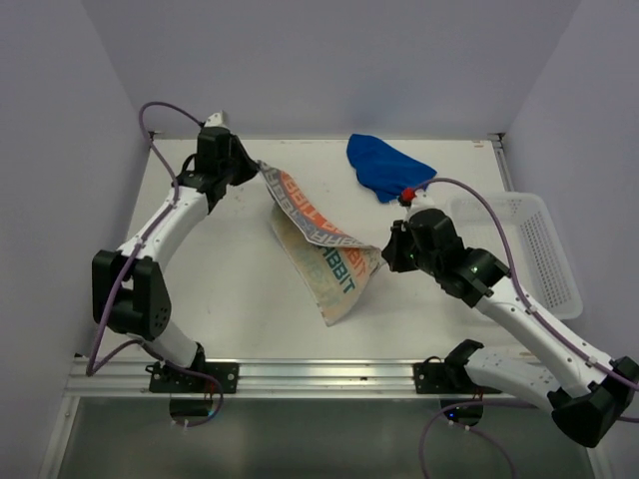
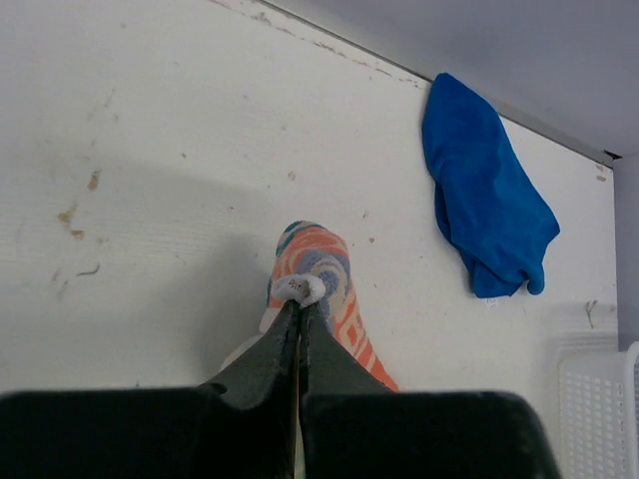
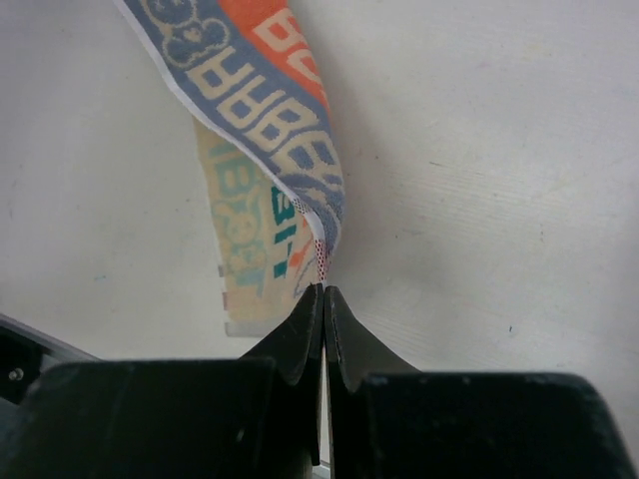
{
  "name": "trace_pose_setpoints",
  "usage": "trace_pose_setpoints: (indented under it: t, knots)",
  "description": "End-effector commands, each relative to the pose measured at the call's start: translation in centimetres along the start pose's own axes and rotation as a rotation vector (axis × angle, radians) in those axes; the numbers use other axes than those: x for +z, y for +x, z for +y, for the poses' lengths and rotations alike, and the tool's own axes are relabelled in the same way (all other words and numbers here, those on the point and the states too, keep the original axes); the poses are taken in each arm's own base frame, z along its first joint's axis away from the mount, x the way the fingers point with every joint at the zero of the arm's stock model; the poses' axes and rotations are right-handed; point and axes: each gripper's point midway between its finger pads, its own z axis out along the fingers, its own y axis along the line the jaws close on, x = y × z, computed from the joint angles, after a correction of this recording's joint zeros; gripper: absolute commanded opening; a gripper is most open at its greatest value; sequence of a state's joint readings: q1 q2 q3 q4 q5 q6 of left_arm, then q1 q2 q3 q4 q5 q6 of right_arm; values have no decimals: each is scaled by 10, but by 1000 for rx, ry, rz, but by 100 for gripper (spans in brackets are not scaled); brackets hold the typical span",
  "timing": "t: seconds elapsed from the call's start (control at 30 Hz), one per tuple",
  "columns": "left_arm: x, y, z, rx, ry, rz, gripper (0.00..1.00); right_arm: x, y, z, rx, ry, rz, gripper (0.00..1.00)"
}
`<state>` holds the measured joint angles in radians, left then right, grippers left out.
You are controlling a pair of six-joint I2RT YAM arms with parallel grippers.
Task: Roll the towels
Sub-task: Flatten the towel
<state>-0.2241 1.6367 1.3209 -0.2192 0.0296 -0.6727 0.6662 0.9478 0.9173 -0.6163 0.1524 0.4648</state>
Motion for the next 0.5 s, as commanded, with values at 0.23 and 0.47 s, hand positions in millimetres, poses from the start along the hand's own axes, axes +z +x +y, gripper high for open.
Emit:
trace_pose_setpoints:
  t: [0.23,0.47]
  knots:
    - [-103,-55,37,130,-199,-233,0,-18,-53,40,-80,-123,-48,0]
    - [-139,-43,48,177,-216,-233,0,-37,-70,59,-102,-197,-49,0]
